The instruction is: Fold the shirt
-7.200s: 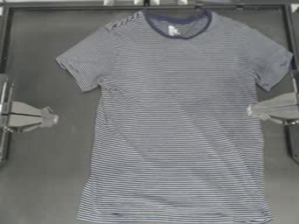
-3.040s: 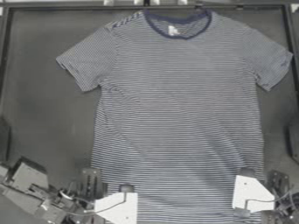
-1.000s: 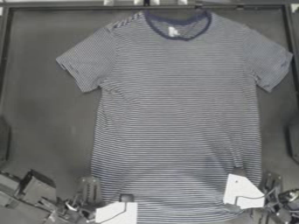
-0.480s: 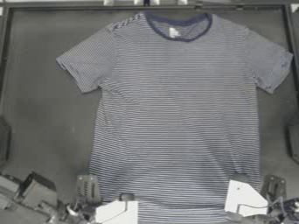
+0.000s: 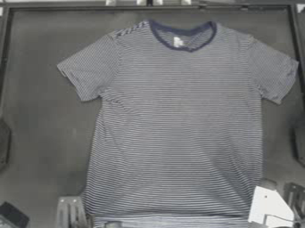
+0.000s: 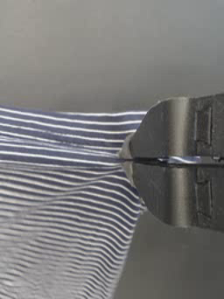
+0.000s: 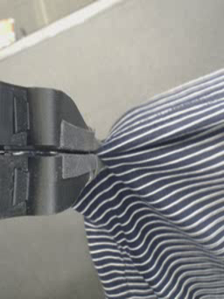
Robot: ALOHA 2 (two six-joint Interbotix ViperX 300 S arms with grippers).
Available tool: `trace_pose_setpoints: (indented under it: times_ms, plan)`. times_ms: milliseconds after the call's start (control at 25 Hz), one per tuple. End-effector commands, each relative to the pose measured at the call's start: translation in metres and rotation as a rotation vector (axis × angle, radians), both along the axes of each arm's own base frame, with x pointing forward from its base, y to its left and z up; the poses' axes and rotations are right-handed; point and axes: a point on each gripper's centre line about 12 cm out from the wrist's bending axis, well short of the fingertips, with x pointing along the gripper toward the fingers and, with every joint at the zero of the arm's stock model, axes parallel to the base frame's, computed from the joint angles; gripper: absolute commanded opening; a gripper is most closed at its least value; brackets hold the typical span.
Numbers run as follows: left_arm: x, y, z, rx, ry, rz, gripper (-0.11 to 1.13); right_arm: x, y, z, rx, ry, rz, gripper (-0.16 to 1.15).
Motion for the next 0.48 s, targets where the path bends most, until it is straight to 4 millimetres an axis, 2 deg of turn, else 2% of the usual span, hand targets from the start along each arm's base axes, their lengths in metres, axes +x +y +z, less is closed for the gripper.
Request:
trace_pose_setpoints:
  times_ms: [40, 280, 480]
  plan:
    - [-0.004, -0.008, 0.048, -0.005, -0.072, 0.009, 0.06, -0.002, 0.009, 0.025, 0.009, -0.03, 0.001, 0.07]
    - [-0.006, -0.017, 0.075, 0.032, -0.071, 0.026, 0.06, -0.008, 0.02, 0.045, 0.006, -0.03, -0.021, 0.07]
    - [-0.006, -0.014, 0.095, 0.087, -0.062, 0.046, 0.06, -0.015, 0.015, 0.063, -0.022, -0.023, -0.031, 0.07]
